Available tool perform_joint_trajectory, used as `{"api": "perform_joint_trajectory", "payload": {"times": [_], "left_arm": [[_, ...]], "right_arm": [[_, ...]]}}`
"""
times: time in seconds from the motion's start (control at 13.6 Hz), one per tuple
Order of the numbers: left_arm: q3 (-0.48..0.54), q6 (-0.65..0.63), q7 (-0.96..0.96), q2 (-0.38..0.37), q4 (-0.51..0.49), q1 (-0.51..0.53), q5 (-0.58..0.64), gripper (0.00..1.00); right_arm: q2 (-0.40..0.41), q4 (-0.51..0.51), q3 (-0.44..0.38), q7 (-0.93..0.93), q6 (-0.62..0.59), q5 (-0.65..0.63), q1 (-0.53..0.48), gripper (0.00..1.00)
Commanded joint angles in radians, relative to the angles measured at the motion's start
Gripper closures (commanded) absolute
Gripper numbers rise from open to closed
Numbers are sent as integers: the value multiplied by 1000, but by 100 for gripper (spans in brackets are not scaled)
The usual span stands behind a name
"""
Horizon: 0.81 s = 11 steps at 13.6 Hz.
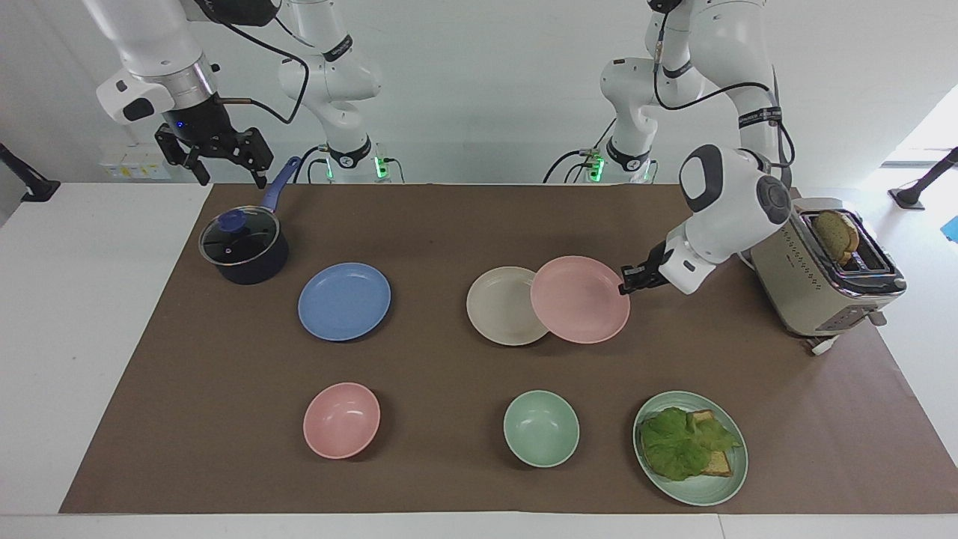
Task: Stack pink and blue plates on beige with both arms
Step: 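Carry the pink plate onto the beige plate and lower it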
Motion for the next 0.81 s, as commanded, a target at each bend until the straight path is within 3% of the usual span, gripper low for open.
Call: {"api": "perform_joint_trajectory", "payload": {"times": [0.0,0.22,0.73], "left_arm": [[13,74,-81,-12,-22,-99,-14,100],[15,137,-164,-10,-39,-179,-14,100],[15,273,-150,18,-134,-211,-14,100]], "right_arm": [[1,5,2,-30,-9,10,-8,0],[1,5,0,-30,-9,10,-8,0],[1,5,2,-30,-11,10,-8,0]]}}
